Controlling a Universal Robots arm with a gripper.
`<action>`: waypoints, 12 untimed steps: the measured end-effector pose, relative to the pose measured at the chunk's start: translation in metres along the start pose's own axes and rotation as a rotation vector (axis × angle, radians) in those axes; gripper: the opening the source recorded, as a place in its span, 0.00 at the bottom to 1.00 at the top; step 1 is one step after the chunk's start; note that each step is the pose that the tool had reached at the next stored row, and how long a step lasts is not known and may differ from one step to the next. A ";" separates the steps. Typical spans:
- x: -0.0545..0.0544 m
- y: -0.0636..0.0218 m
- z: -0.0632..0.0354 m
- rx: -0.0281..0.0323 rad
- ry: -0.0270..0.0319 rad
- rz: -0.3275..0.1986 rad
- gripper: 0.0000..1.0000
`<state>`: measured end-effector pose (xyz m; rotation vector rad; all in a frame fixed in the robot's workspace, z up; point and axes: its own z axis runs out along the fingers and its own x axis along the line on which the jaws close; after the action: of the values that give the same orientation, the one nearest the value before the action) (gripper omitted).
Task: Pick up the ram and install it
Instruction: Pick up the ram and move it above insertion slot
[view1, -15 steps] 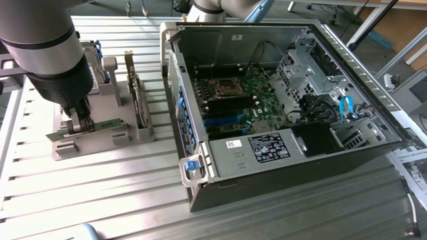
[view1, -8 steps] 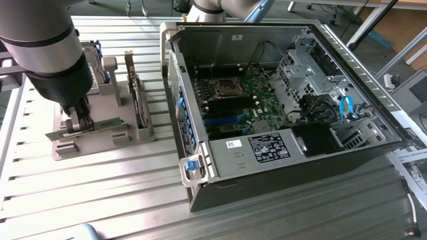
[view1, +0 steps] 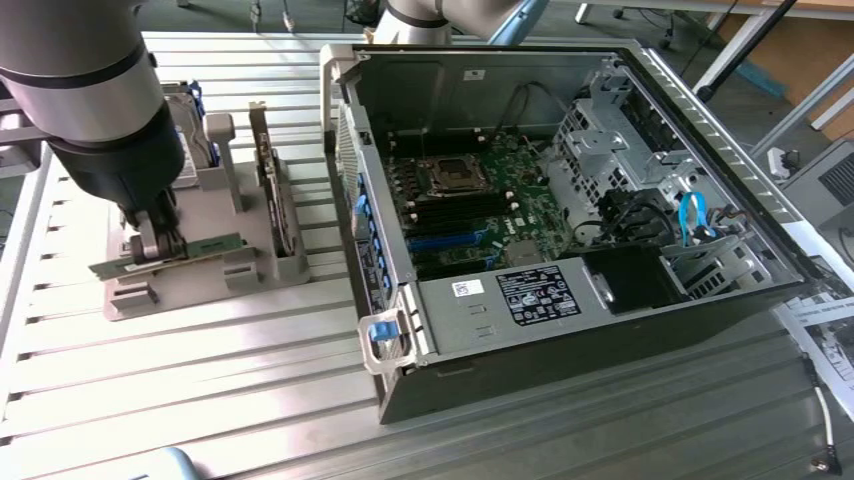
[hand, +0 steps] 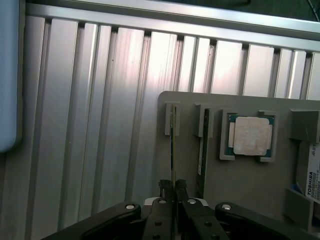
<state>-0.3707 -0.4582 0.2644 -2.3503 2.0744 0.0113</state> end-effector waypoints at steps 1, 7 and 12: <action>0.000 0.0000 -0.0005 0.0001 0.0000 0.000 0.14; 0.000 0.0000 -0.0039 0.0001 -0.0001 0.000 0.14; 0.000 0.0000 -0.0061 0.0001 0.0000 0.000 0.14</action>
<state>-0.3708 -0.4582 0.2706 -2.3501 2.0744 0.0113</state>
